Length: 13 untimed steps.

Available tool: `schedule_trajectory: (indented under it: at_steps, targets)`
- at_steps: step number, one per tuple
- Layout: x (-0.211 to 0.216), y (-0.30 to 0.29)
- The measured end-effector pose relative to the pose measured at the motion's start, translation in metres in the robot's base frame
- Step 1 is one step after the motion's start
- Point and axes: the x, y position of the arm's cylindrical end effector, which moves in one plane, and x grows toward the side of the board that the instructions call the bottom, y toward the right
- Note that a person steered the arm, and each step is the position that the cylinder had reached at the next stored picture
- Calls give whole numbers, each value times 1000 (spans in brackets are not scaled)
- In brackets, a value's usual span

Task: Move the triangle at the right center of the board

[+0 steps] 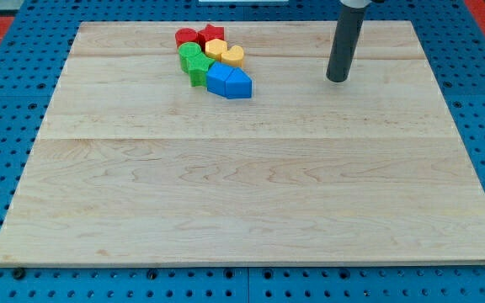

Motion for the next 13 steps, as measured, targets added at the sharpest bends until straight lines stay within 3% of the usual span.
schedule_trajectory:
  at_steps: [3,4,5,6,7,8,9,10,11,12,13]
  targets:
    - [2,0]
    - [40,16]
    - [107,19]
    - [167,-43]
    - [163,-175]
    - [103,-261]
    - [40,-297]
    - [-20,-311]
    - [-65,-285]
    - [-61,-210]
    - [-13,-197]
